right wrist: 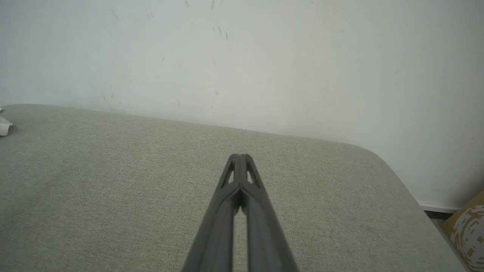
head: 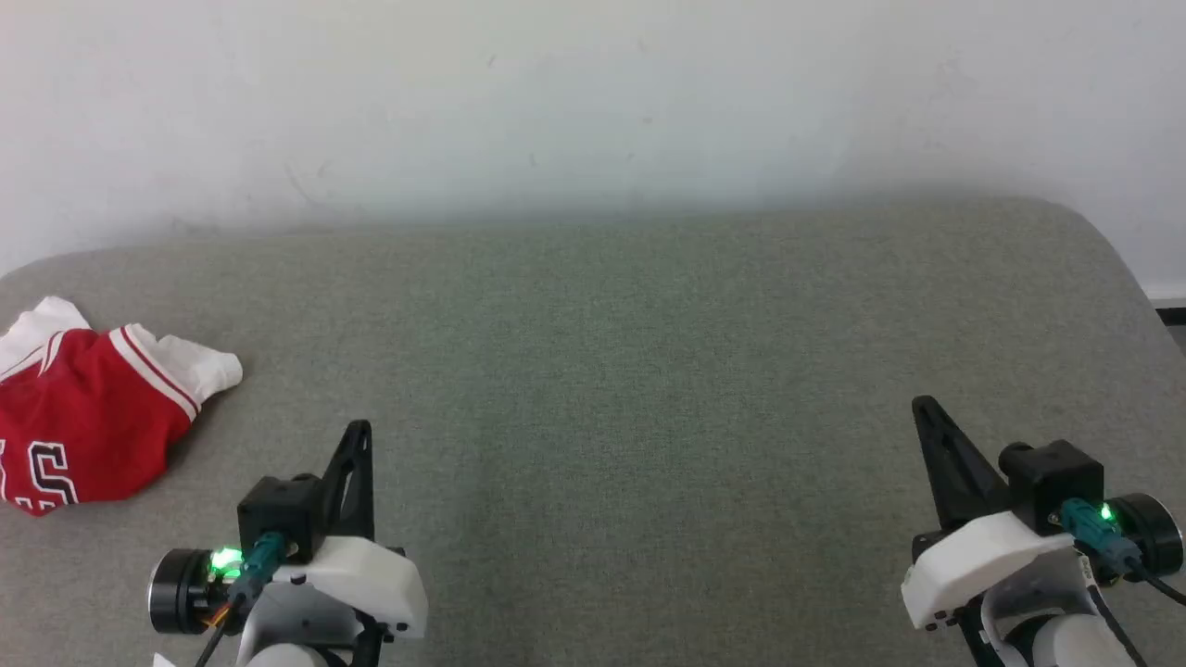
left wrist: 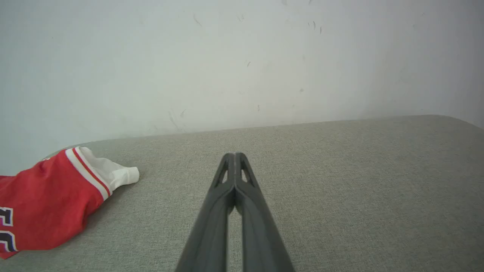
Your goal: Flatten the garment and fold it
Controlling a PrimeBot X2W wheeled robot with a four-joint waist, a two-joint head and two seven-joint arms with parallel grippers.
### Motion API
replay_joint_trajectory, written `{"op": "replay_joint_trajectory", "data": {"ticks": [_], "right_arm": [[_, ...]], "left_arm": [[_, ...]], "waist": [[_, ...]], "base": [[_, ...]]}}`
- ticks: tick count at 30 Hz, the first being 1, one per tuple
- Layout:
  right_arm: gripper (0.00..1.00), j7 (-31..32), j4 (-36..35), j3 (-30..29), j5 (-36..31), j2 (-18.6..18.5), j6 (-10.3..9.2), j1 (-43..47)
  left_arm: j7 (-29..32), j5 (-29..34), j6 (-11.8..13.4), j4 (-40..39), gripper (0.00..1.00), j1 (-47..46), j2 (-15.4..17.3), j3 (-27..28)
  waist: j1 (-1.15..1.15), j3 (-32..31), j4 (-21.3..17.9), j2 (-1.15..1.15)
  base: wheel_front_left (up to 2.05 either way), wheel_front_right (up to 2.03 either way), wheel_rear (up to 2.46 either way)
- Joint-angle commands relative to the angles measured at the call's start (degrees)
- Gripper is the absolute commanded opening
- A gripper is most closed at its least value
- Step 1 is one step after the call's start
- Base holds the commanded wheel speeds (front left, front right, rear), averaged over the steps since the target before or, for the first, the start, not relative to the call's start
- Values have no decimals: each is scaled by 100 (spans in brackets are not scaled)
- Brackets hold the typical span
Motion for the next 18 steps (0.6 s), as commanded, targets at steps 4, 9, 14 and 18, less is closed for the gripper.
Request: {"op": "replay_joint_trajectory", "data": {"ticks": [4,9,14,18], "right_arm": [[0,-39,-38,-3,-42,21,-5,46],[0,-39,-38,-3,-42,21,-5,46],[0,-39,-38,-3,-42,21,-5,46],[0,-39,-38,-3,-42,21,-5,46]], "left_arm": [[1,37,-12,-31,0,20,-25,18],[1,37,-12,-31,0,20,-25,18],[1,37,-12,-31,0,20,-25,18],[1,37,-12,-31,0,20,-25,18]], "waist": [[0,0,0,0],[0,0,0,0],[0,0,0,0],[0,0,0,0]], "base": [[0,0,0],[0,0,0],[0,0,0],[0,0,0]]}}
